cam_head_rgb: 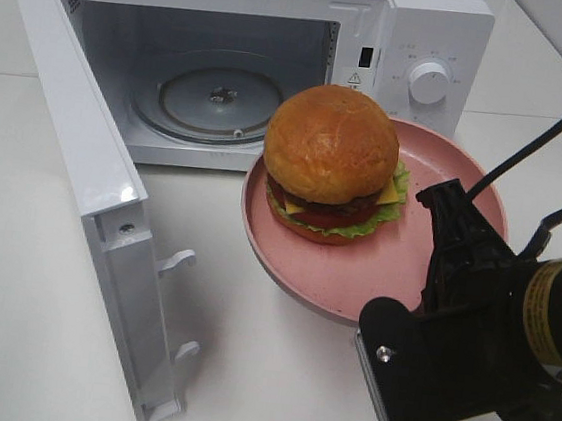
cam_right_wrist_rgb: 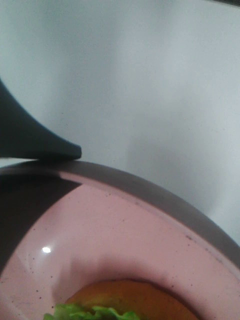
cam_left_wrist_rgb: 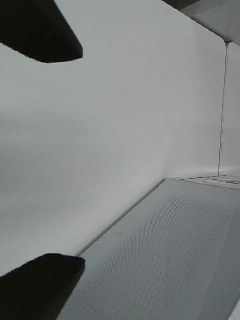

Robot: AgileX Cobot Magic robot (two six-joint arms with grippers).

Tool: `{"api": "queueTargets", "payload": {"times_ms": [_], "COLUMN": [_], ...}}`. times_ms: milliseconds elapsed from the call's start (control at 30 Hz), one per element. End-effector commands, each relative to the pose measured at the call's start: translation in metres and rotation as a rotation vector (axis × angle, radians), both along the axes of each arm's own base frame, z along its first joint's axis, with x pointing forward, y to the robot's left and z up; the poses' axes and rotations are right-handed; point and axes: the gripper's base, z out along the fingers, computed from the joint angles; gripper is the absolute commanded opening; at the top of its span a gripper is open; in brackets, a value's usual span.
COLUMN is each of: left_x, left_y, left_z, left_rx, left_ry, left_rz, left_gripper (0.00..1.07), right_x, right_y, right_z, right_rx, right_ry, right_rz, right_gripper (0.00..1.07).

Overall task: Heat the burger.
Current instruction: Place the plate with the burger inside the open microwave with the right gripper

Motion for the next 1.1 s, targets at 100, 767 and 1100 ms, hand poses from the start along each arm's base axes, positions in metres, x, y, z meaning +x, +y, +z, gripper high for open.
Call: {"api": "queueTargets", "payload": {"times_ms": [100,767,1100], "left_x": [-0.002,-0.002,-0.002], "left_y": [0.0,0.0,0.0], "left_z": [0.001,0.001,0.001], "left_rx": [-0.009,-0.009,-0.009], "left_ry": [-0.03,-0.03,-0.03], "left_rz": [0.0,0.0,0.0], "left_gripper": [0.95,0.95,0.95], "right_x": [0.018,0.052,0.061], "right_y": [-0.004,-0.029,-0.014], "right_z": [0.007,0.004,-0.006], "right_rx": [0.033,-0.012,0.05], "right_ry": [-0.06,-0.097,-0.101], "right_rz": [0.089,0.216,0.266], "right_gripper": [0.0,0.0,0.0]}}
